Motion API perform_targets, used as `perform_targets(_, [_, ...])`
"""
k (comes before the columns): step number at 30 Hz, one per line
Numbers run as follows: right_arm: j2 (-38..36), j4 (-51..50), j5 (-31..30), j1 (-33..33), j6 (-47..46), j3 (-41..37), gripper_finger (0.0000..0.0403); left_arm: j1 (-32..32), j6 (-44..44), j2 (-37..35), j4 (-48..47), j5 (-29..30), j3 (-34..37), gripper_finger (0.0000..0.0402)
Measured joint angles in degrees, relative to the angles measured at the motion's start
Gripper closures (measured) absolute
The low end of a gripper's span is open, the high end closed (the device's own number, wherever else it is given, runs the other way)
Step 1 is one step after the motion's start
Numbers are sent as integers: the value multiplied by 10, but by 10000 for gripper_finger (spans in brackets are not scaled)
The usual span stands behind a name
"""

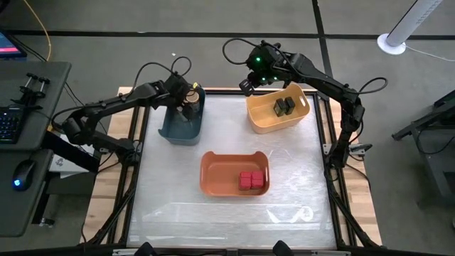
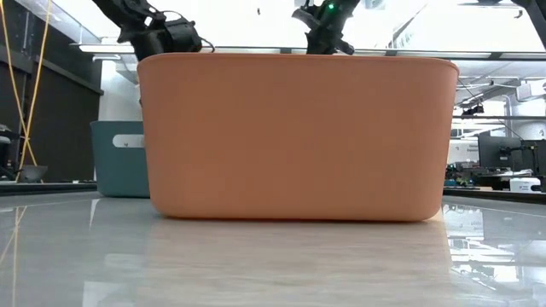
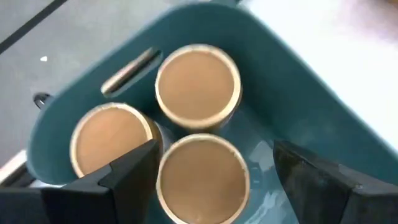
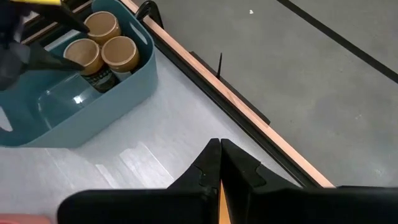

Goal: Sort spices by type
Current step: Return to Home Position

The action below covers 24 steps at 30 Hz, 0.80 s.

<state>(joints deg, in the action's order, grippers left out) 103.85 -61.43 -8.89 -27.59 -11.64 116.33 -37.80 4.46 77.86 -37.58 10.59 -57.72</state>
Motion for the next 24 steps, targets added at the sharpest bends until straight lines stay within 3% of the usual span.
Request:
perform_targets(10, [0,0,4,0,1,0,403,2,-20,-19,-71,-1,-129,105])
perform_targets(14, [0,0,4,0,4,0,403,16,-21,-61,-80,-30,-131,119])
perform_targets(17, [0,0,3,0,15,0,403,37,-21,-103,-81,-37,-90,171])
perform_targets(22, [0,0,3,-1,16,0,403,69,14,-182,-49,-52,43,347])
perform_targets(24, [0,0,6,-1,26,0,403,80,50,-217,-9,-70,99,384])
